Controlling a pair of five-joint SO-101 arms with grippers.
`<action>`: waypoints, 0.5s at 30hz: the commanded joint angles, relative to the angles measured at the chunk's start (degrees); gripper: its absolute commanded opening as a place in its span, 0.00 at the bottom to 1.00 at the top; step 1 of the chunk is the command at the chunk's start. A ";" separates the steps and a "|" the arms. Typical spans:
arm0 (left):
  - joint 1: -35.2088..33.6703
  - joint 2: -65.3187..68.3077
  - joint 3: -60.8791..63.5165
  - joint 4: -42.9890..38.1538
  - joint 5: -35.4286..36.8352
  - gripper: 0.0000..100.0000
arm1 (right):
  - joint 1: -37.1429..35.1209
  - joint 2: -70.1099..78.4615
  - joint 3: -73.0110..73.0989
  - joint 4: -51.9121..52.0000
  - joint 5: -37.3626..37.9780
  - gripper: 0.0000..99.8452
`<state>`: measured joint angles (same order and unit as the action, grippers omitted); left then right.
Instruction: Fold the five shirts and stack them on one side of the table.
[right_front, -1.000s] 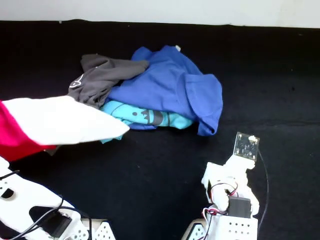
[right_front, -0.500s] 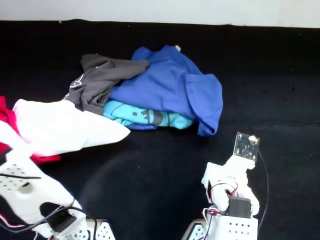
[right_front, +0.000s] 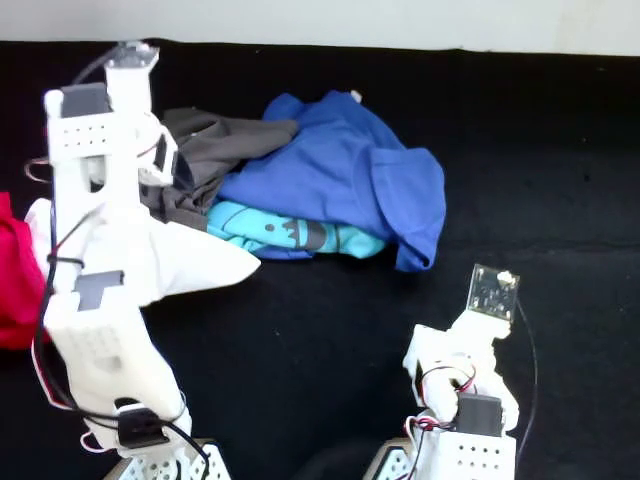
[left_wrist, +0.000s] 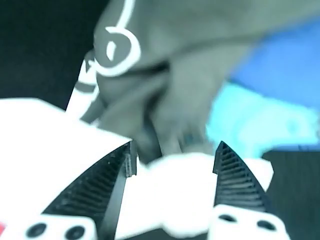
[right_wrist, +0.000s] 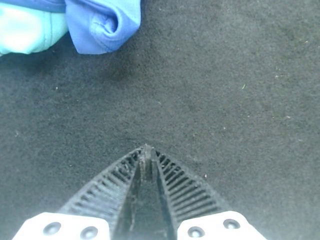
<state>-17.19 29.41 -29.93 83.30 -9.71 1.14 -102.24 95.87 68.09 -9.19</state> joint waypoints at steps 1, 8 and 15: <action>0.66 4.88 0.75 -6.68 2.11 0.25 | -0.13 0.04 7.78 -0.48 -0.53 0.01; -0.04 12.18 0.75 -6.77 2.02 0.22 | -0.13 0.04 7.78 -0.48 -0.53 0.01; -12.70 8.40 0.75 0.88 1.93 0.02 | -0.13 0.04 7.78 -0.48 -0.53 0.01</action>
<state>-22.99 41.45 -29.23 80.84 -8.04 1.14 -102.24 95.87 68.09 -9.19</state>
